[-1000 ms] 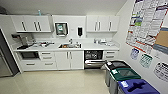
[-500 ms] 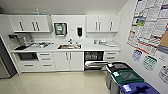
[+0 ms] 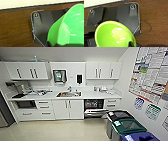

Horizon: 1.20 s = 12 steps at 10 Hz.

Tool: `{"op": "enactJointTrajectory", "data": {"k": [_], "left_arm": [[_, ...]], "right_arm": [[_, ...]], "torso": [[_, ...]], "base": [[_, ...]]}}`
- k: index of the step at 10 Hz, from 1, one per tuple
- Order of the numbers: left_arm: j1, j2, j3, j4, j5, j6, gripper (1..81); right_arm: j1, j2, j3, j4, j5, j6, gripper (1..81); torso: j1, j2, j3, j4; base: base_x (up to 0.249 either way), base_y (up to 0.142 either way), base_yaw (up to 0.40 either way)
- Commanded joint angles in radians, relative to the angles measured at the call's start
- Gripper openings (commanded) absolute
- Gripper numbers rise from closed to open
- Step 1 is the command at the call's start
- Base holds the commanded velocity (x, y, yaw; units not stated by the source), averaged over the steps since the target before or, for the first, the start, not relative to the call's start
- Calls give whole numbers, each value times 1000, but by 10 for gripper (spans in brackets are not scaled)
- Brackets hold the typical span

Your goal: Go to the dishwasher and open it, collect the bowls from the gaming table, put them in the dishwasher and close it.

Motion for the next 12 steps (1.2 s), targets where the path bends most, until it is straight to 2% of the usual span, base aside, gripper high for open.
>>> {"op": "enactJointTrajectory", "data": {"k": [1, 12], "left_arm": [[-47, -16, -8, 3, 34, 0, 10], [-50, -16, -7, 5, 34, 0, 10]], "right_arm": [[29, -18, -10, -5, -44, -2, 10], [31, -17, -10, -5, -44, -2, 10]], "torso": [[0, 0, 0, 0], [0, 0, 0, 0]], "base": [[135, 0, 0], [128, 0, 0]]}}
